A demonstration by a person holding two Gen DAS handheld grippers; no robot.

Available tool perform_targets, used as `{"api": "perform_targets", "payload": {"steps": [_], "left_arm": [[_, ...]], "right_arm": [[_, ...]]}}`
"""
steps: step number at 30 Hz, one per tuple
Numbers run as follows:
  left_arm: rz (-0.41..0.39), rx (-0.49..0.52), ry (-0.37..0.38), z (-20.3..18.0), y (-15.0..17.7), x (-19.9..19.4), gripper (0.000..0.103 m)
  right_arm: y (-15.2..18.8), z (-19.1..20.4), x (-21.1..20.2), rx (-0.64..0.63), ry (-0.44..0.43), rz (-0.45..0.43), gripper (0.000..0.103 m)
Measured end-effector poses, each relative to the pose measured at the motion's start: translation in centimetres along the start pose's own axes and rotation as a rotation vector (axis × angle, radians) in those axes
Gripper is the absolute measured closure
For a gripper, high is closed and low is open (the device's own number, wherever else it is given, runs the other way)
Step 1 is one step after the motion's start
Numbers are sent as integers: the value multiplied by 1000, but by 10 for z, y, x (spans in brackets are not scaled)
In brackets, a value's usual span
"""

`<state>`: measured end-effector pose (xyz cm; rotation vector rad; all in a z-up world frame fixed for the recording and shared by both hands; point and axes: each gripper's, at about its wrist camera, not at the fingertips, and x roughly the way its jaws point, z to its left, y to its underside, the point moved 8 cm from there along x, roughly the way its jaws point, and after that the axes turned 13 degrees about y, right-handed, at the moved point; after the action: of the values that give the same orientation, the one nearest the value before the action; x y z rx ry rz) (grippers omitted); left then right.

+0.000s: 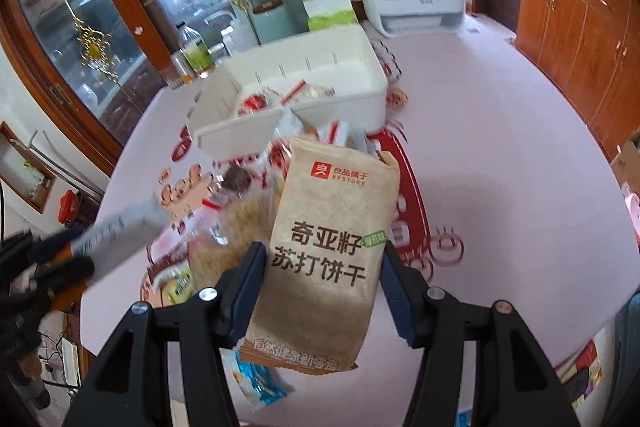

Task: Organize snacks
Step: 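Carry both held snacks over the white tray and release them, then withdraw both open grippers from the tray back toward the pile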

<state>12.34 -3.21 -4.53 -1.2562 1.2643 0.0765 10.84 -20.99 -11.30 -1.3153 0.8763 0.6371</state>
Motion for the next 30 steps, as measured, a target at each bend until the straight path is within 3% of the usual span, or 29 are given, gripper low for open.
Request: {"api": "perform_targets", "payload": {"steps": [8,14,21,22,23,24,25,26,30], "left_arm": [[-97,-78,-141,47,-93,13,73],[-76,-122,-220,90,-140,53,73],[-17,-143,-277,121,-166,104,71],[-3,-157,-260,125,-168,113,63],[9,-175,-250,129,-167,119,41],[14,-200,-284,138,-165,122,31],[14,-224,-331,148,-164,125,12],[9,-244,-356,155,-163,126,4],[9,-296,-357,170,-149,131,4]], "right_arm": [[-79,19,-4,-8,-55,-107,46],[-146,29,18,13,-70,-140,46],[-204,44,70,5,-63,-112,45],[-206,46,77,-7,-57,-102,45],[-208,48,83,-18,-52,-93,45],[-210,50,90,-27,-46,-86,45],[-211,49,97,-29,-28,-76,45],[-212,46,102,-23,-14,-70,45],[-205,37,114,-4,-17,-41,40]]}}
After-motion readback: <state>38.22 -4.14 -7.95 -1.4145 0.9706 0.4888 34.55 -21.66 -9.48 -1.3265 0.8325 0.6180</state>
